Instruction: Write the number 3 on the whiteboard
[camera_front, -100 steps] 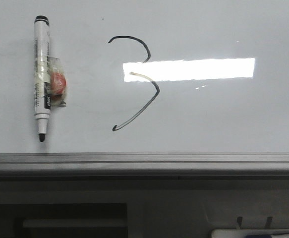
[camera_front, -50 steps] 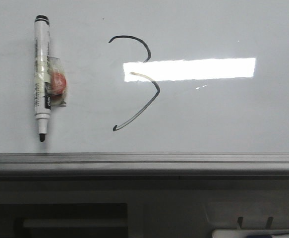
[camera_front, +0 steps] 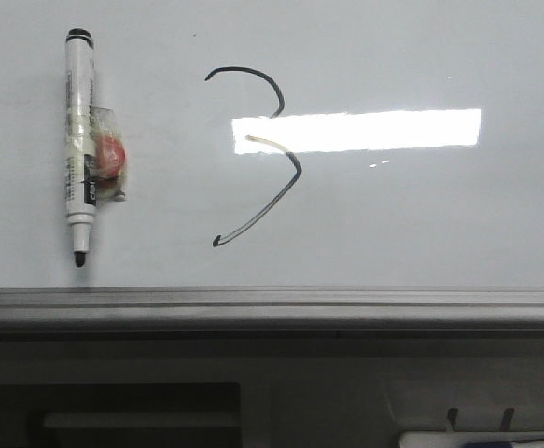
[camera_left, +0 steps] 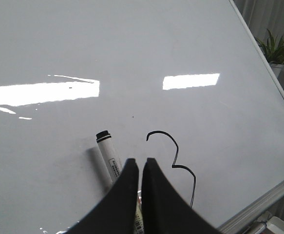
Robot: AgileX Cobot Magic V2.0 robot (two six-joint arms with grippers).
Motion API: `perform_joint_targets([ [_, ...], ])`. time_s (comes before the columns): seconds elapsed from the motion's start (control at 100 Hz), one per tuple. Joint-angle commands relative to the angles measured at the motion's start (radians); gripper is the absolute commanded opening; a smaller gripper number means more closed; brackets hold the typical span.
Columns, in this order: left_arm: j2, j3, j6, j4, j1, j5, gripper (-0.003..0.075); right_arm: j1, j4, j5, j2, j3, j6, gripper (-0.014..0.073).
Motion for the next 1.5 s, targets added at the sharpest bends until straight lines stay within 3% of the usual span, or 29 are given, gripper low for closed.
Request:
perform_joint_targets([
  [0.0, 0.005, -0.028, -0.003, 0.010, 0.001, -0.069, -0.0021, -0.008, 0.000, -0.086, 0.010, -0.026, 0.001, -0.0048],
  [0.61, -0.005, -0.009, -0.003, 0.008, 0.031, 0.028, -0.0021, -0.008, 0.000, -0.086, 0.010, -0.026, 0.001, -0.0048],
  [0.72, -0.046, -0.009, -0.003, 0.029, 0.116, 0.033, -0.0021, -0.008, 0.000, -0.086, 0.010, -0.026, 0.001, -0.0048],
  [0.87, -0.123, -0.009, -0.005, 0.234, 0.257, 0.072, -0.0021, -0.008, 0.000, -0.086, 0.010, -0.026, 0.001, -0.0048],
  [1.1, -0.251, -0.009, -0.017, 0.284, 0.505, 0.148, -0.0021, -0.008, 0.000, -0.086, 0.010, -0.026, 0.001, -0.0048],
  [1.28, -0.336, 0.012, -0.246, 0.401, 0.693, 0.232, -0.0020, -0.008, 0.000, -0.086, 0.010, -0.026, 0.001, -0.0048],
  [1.49, -0.416, 0.111, -0.258, 0.455, 0.810, 0.231, -0.0020, -0.008, 0.000, -0.086, 0.010, -0.026, 0.001, -0.0048],
])
